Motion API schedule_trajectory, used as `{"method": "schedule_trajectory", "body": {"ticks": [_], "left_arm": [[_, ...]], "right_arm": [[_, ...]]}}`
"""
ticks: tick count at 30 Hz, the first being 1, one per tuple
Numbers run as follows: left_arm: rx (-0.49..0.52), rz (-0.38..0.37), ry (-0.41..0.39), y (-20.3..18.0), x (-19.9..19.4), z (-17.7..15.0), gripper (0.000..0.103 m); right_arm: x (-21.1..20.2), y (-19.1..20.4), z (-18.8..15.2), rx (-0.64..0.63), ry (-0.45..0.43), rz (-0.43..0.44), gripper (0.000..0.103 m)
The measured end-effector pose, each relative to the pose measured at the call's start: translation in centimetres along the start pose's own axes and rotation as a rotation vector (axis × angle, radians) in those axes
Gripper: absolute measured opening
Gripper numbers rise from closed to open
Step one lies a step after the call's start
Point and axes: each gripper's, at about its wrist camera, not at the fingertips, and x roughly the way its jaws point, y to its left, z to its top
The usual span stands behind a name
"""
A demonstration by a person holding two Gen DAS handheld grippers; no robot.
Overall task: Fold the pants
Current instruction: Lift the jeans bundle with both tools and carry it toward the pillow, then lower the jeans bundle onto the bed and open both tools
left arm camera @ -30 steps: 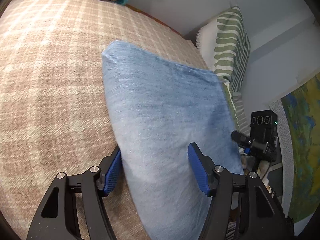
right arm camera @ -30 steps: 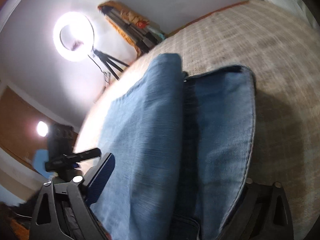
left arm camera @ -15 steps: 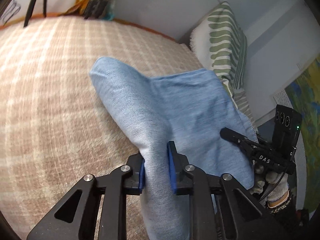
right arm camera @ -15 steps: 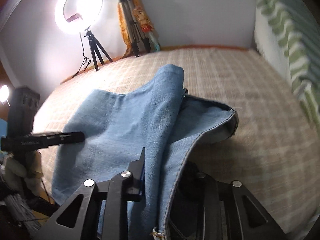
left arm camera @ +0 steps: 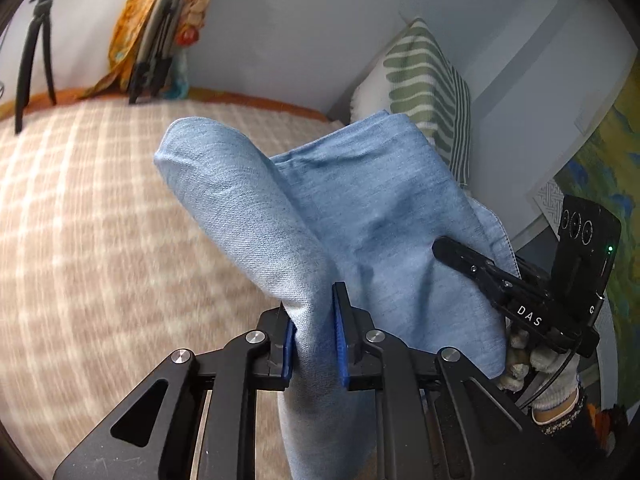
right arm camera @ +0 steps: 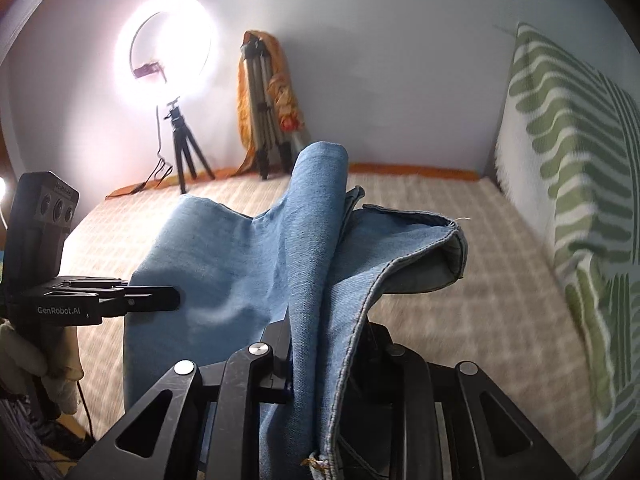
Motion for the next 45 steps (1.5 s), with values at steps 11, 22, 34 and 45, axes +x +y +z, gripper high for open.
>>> {"method": "schedule_trajectory", "body": {"ticks": [11,22,34,45], "left_arm": [[0.000,-0.016,-0.055,1.1,5.0,9.7,0.014],[0.023,0.033,-0.095,3.8,11.8,17.3,0.014],[0.005,0.157,-0.026,7.2,17.0,18.3,0.017],[-0.024,0.258,-0.047,8.6,13.2,17.8,0.054]], "right_arm": [[5.1,-4.1,8.8,-0.021,-0.003,-0.072,0.022],[15.0,-9.9,15.7,-0.026,-0.028,-0.115,0.022],[23.6,-12.2,16.1,-0.051,0.065,-0.173,0.033],[20.1,-13.9,16.3,0.023,0.037,-0.306,0.071]]}}
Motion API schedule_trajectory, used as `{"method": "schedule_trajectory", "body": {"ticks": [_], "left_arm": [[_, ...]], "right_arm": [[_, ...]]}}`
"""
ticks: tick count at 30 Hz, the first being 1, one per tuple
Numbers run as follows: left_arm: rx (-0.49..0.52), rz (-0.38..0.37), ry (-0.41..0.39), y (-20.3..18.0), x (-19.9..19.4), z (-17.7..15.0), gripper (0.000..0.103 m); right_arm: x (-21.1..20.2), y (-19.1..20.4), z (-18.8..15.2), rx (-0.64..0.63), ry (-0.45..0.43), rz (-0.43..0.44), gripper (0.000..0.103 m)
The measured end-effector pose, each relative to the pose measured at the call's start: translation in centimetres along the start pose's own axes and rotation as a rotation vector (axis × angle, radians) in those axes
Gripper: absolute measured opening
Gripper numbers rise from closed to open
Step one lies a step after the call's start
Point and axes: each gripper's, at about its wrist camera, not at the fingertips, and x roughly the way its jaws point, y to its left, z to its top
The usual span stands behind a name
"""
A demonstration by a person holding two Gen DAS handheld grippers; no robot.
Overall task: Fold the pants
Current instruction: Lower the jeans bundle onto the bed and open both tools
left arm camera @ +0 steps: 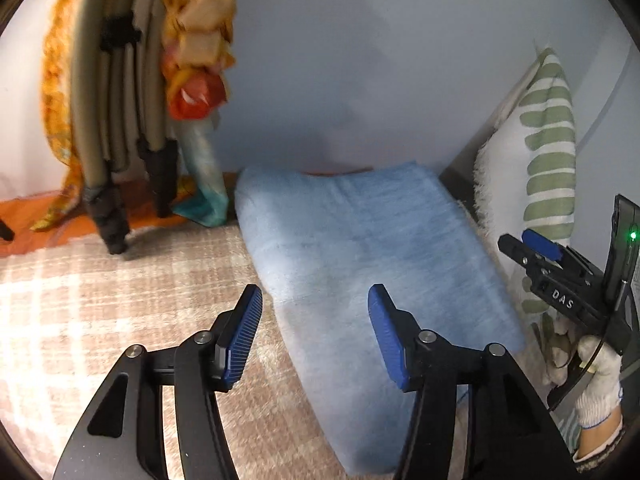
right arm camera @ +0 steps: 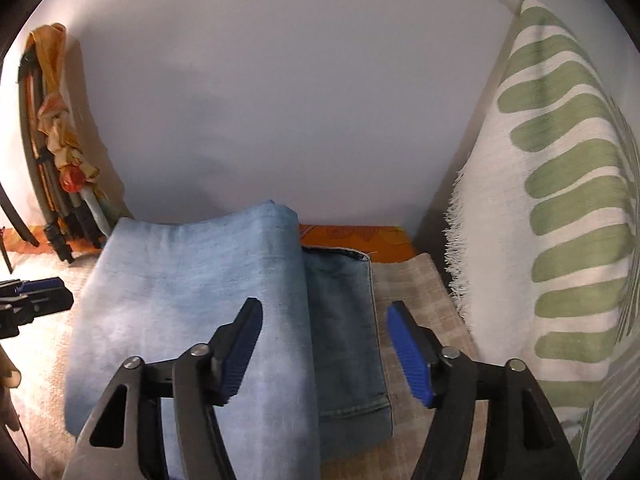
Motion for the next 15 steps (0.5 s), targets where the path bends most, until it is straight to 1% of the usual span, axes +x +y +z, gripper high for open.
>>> {"method": "schedule_trajectory", "body": {"ticks": [1,3,6,8,10,12,15], "left_arm": [[0.009,0.004,-0.006,-0.2,-0.8,-0.2,0.054],[0.014,0.004,-0.010,-0.2,-1.6,0.0,0.055],[0.021,0.006,-0.021,-0.7,-3.3,-0.4,0.058],[0.030,0.011,-0.033,-1.0,-4.7,-0.8,0.060],[0.040,0.013,-0.045,-1.5,-6.1,-1.3,0.065],[0.049,0.021,-0.058,-2.2,-7.5,-1.7,0.073],[0.087,0.041,-0.075,-3.7,-9.4,-2.3,0.075]], "right_arm": [[-0.5,0.1,-0.1,-0.003,-0.006,0.001,0.073],[-1.3,0.1,-0.1,-0.006,-0.014,-0.001,0.075],[-2.8,0.3,-0.4,0.000,-0.022,0.004,0.084],[-4.2,0.6,-0.6,-0.001,-0.033,0.004,0.084],[-5.6,1.0,-0.8,0.000,-0.041,0.006,0.088],[-7.0,1.4,-1.0,-0.006,-0.048,0.010,0.089],[-9.1,1.9,-1.5,-0.012,-0.065,0.008,0.095]]}}
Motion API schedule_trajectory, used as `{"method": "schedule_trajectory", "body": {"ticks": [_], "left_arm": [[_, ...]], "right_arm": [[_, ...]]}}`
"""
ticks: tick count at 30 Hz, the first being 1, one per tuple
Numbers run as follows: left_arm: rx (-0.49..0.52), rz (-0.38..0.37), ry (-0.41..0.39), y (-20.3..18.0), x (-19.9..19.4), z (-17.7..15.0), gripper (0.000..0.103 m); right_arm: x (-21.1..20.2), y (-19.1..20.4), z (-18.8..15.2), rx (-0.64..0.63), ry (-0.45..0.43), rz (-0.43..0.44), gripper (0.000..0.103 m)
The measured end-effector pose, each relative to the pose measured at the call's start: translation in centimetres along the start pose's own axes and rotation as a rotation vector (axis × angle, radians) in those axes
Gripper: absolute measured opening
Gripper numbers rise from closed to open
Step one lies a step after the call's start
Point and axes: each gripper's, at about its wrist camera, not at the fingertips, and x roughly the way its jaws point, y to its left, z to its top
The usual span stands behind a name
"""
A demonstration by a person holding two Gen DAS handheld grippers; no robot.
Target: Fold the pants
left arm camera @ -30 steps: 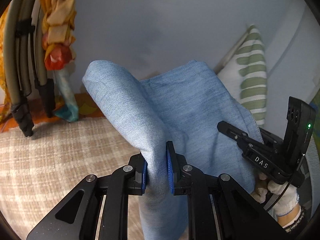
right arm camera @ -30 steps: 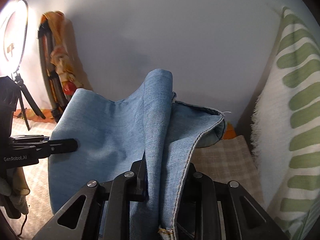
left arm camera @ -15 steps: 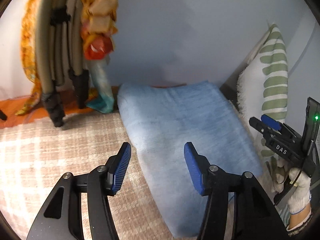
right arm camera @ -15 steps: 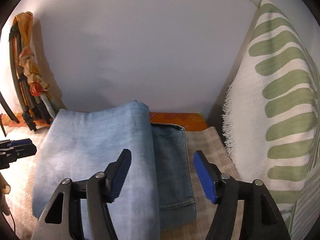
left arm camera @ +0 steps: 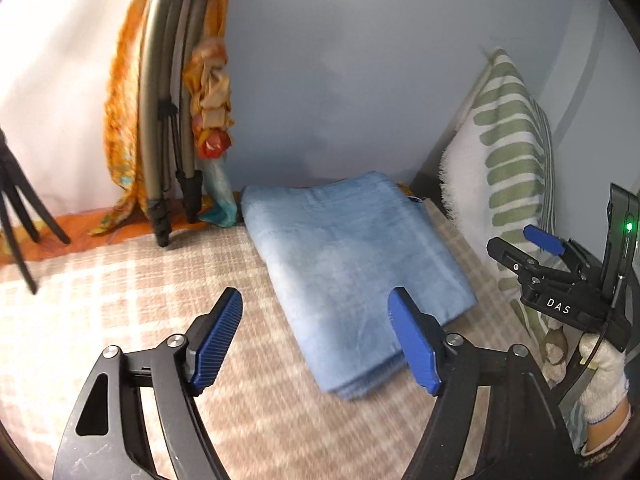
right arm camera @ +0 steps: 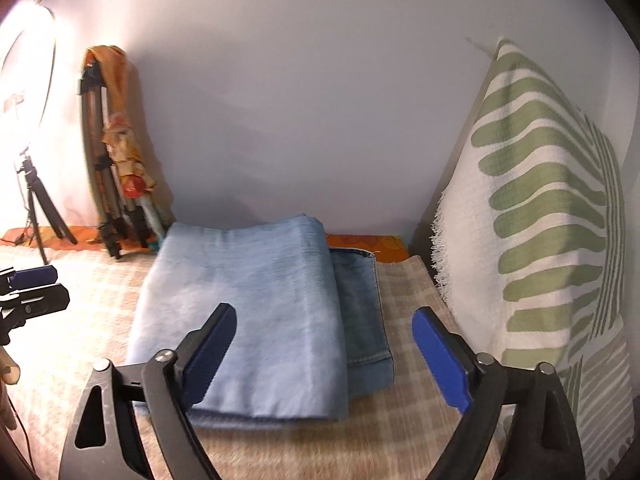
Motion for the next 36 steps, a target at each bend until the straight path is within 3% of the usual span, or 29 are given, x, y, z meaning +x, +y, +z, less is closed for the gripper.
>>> {"method": "schedule_trajectory", "body": {"ticks": [3,7,10,16,36], "left_arm": [[0.040,0.006,-0.027,-1.0,-2.5,-0.6,0.080],[0.080,0.006,-0.079,-1.8,-6.1,-1.9,0.080],[0.101,0.010,-0.113,-2.0,-8.5,-3.0,0.080],[0.113,0.009,-0.151,-1.8,-12.7,-5.5,0.080],[0.163,0.047,-0.137,-0.8,-20.3,-14.6,0.085]], "right_arm": [[-2.2,0.7,-0.4,0.000,-0.013,0.003,0.096],[-5.6,1.9,-1.1,0.019,-0.029,0.020,0.096],[-8.0,2.9,-1.8,0.035,-0.036,0.054,0.103],[-11.8,5.0,-3.6,0.016,-0.054,0.063,0.103],[-17.7,10.8,-11.7,0.048,-0.072,0.090,0.103]]}}
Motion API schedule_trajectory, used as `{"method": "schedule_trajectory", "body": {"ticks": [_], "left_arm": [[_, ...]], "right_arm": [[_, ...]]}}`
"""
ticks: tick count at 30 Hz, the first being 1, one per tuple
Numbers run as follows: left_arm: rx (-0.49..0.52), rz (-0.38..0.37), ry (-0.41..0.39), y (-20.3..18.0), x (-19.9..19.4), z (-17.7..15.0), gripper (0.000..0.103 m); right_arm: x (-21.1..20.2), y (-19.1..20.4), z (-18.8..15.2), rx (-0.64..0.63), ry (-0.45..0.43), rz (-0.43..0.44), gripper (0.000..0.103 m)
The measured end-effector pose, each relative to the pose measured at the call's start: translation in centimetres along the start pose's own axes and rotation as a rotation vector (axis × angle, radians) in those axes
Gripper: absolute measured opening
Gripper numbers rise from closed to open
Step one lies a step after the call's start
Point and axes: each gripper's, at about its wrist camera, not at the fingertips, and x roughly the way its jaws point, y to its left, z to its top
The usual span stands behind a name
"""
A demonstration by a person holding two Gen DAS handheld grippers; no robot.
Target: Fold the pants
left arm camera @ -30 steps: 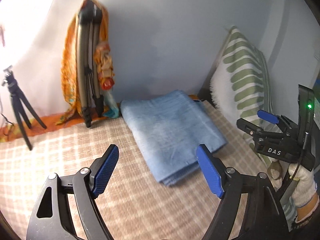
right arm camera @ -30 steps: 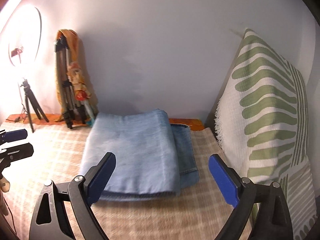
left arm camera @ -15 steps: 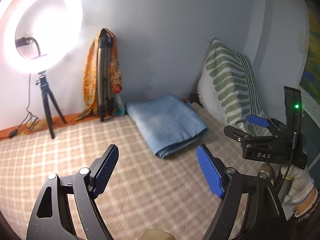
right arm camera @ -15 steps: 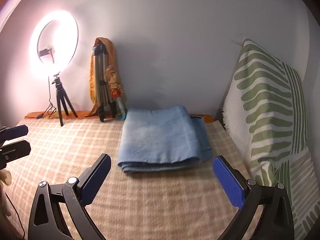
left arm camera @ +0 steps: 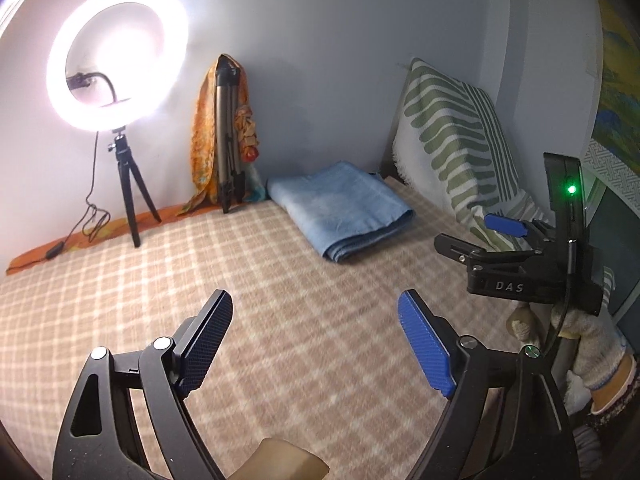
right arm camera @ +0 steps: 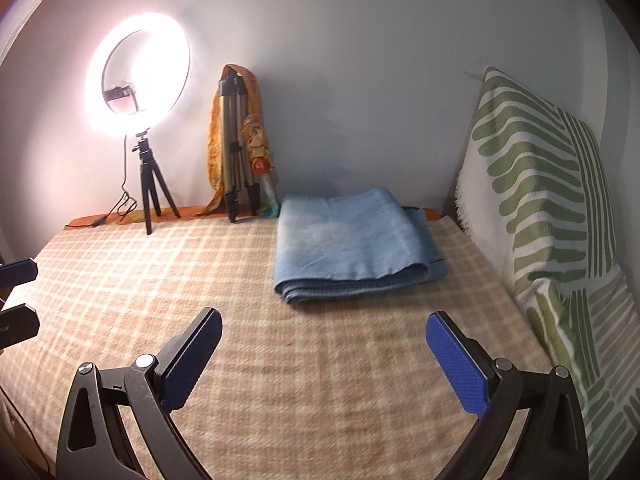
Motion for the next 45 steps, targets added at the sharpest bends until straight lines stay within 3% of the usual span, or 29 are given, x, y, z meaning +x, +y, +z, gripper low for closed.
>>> {"method": "schedule_trajectory", "body": {"ticks": [2,6,17,26,31,45], "left_arm": [[-0.012,-0.005,0.005,0.1,-0.4,-0.5,0.086],[-0.042,-0.005,0.009,0.6,-0.8,-1.6,0.101],[-0.080,0.021,0.032,1.9,-0.2,-2.8,0.102],[-0.015,0.065,-0.009,1.7,-0.7,-3.8,0.102],[0.006,0.051,-0.044,1.4,-1.5,-4.0,0.102],[0.003,0.040,-0.038,1.2,-1.7,-3.9,0.102]], "right_arm": [[-0.1,0.4,-0.5,-0.001,0.000,0.003,0.103],[-0.3,0.9,-1.6,0.008,-0.001,0.014,0.103],[0.1,1.3,-2.6,-0.013,-0.004,0.013,0.103],[0.8,1.1,-2.6,0.008,-0.004,0.025,0.103],[1.1,1.1,-2.7,0.016,0.001,0.024,0.103],[1.3,2.1,-2.7,-0.001,0.002,0.031,0.103]]}}
